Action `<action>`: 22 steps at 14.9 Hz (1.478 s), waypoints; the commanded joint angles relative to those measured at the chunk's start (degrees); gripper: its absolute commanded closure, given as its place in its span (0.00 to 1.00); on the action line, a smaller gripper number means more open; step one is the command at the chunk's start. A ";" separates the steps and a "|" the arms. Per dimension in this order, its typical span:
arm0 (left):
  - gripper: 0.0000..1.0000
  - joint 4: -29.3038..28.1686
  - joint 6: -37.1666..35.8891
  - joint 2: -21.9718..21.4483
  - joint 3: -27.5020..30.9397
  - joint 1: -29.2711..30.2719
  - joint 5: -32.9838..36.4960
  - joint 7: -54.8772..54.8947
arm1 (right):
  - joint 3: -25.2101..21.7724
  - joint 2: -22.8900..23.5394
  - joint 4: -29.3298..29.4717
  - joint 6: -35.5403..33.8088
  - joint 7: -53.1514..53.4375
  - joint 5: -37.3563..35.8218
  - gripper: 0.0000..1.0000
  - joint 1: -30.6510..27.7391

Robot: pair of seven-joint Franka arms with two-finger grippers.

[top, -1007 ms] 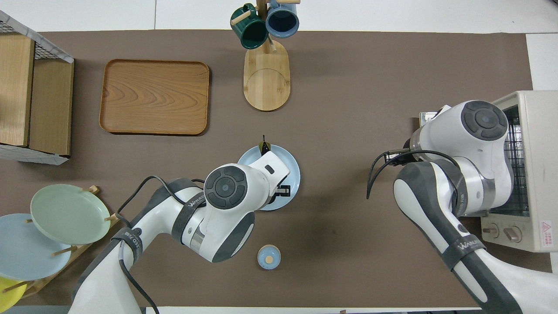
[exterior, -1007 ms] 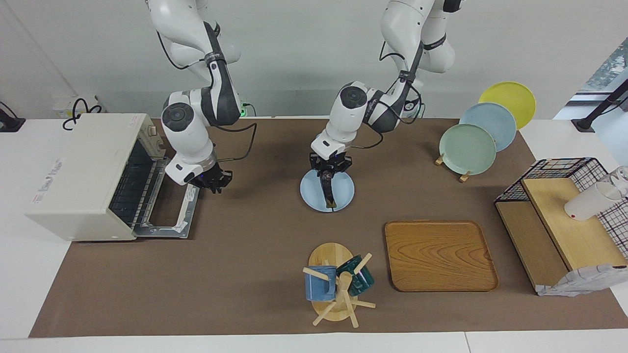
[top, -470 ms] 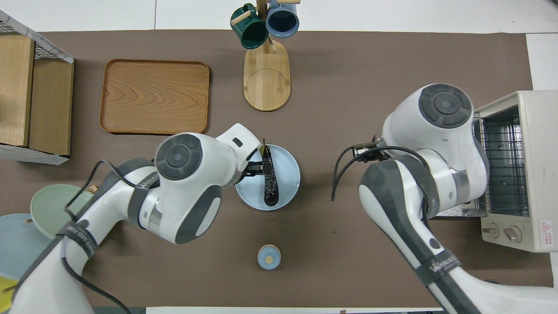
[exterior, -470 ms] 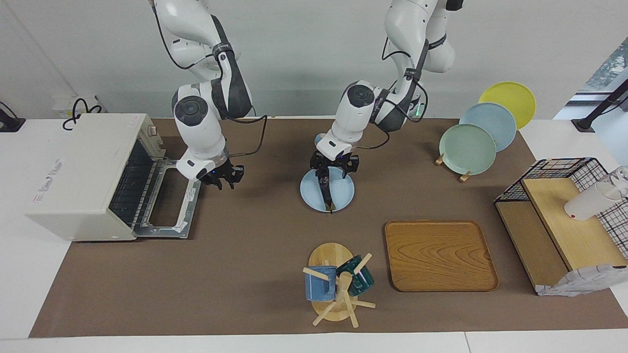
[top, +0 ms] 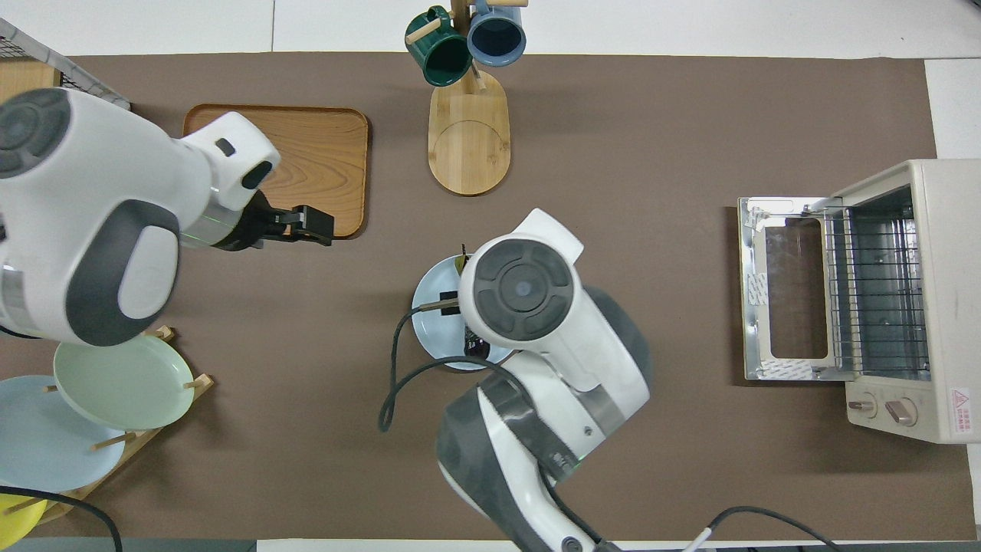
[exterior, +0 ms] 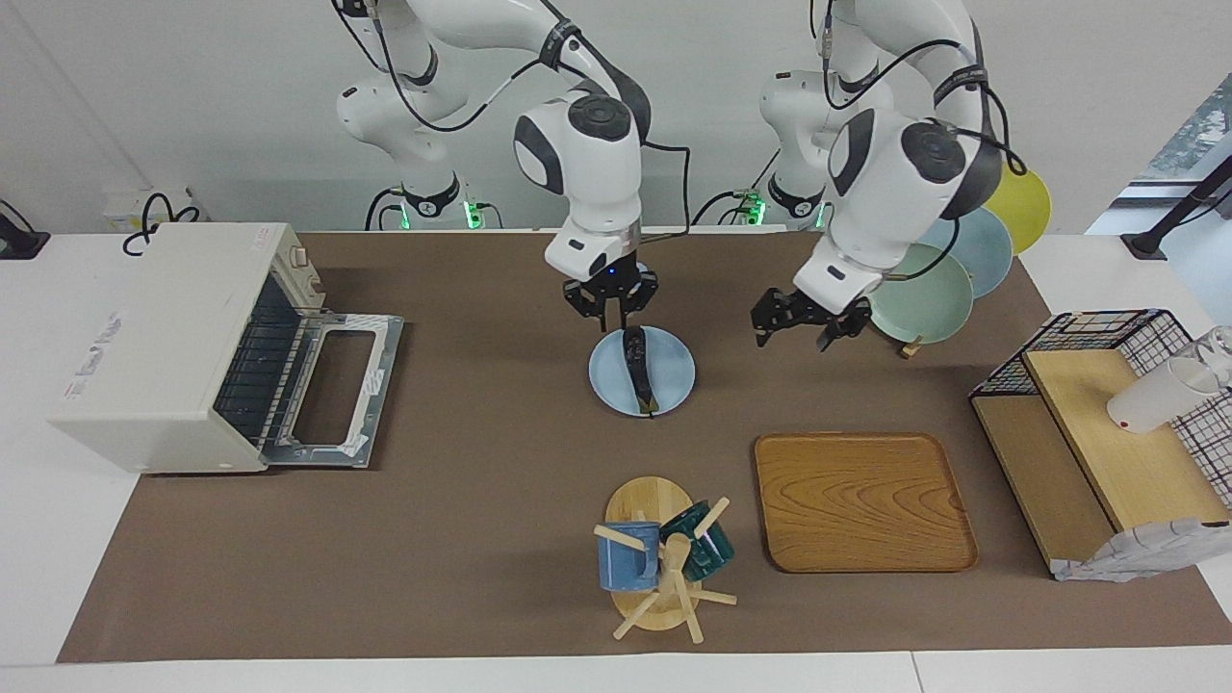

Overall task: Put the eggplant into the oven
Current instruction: 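Grasp the eggplant with the right gripper while the left gripper withdraws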

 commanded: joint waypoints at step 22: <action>0.00 12.82 -22.51 -5.08 0.80 7.83 10.46 6.71 | -0.61 12.27 -5.15 22.20 5.67 -6.79 1.00 10.00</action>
